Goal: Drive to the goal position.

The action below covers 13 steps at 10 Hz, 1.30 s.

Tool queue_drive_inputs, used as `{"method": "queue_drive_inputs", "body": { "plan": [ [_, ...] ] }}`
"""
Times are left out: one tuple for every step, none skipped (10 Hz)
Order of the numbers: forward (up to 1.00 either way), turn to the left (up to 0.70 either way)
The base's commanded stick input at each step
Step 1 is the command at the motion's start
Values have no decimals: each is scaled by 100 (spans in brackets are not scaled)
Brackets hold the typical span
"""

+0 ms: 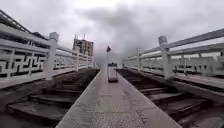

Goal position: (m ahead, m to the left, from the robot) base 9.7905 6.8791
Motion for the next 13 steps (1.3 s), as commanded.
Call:
{"method": "queue_drive_inputs", "body": {
  "plan": [
    [69,1],
    [69,1],
    [69,1],
    [69,1],
    [69,1],
    [69,1],
    [69,1],
    [69,9],
    [69,14],
    [69,10],
    [69,5],
    [69,1],
    [69,1]
  ]
}}
